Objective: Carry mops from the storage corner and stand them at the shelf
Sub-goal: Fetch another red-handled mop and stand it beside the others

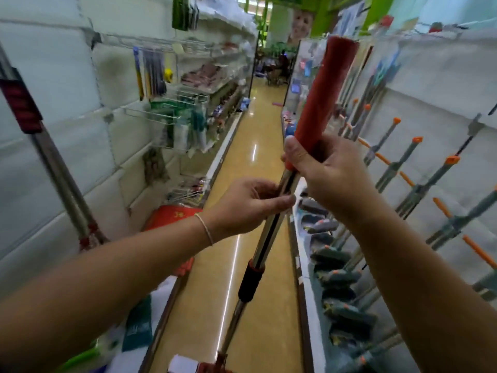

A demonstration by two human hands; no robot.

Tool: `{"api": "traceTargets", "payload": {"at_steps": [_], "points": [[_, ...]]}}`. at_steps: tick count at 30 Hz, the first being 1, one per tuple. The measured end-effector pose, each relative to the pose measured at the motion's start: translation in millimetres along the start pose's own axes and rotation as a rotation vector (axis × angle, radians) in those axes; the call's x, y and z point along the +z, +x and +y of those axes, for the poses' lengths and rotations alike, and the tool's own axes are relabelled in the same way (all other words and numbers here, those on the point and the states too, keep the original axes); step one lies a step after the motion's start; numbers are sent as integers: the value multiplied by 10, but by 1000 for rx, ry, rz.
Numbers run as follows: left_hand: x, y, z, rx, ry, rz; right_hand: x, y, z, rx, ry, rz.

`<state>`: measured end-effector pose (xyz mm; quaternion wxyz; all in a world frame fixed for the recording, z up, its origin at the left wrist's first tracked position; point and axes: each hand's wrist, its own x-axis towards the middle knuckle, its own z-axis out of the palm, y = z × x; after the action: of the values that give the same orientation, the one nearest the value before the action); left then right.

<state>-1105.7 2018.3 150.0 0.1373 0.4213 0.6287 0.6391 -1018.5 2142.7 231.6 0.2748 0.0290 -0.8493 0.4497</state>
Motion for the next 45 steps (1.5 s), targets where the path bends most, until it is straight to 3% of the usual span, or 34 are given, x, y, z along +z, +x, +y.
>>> {"api": "traceTargets", "payload": {"at_steps": [15, 30, 45], "points": [[-897, 130, 123, -137, 226, 454, 862, 1188, 56, -299, 248, -160], [-2010, 146, 183, -101, 325, 439, 1670, 1924, -206, -427, 357, -273], [-2655, 391, 41, -278, 490, 670, 2481, 2883, 3, -595, 478, -464]]}}
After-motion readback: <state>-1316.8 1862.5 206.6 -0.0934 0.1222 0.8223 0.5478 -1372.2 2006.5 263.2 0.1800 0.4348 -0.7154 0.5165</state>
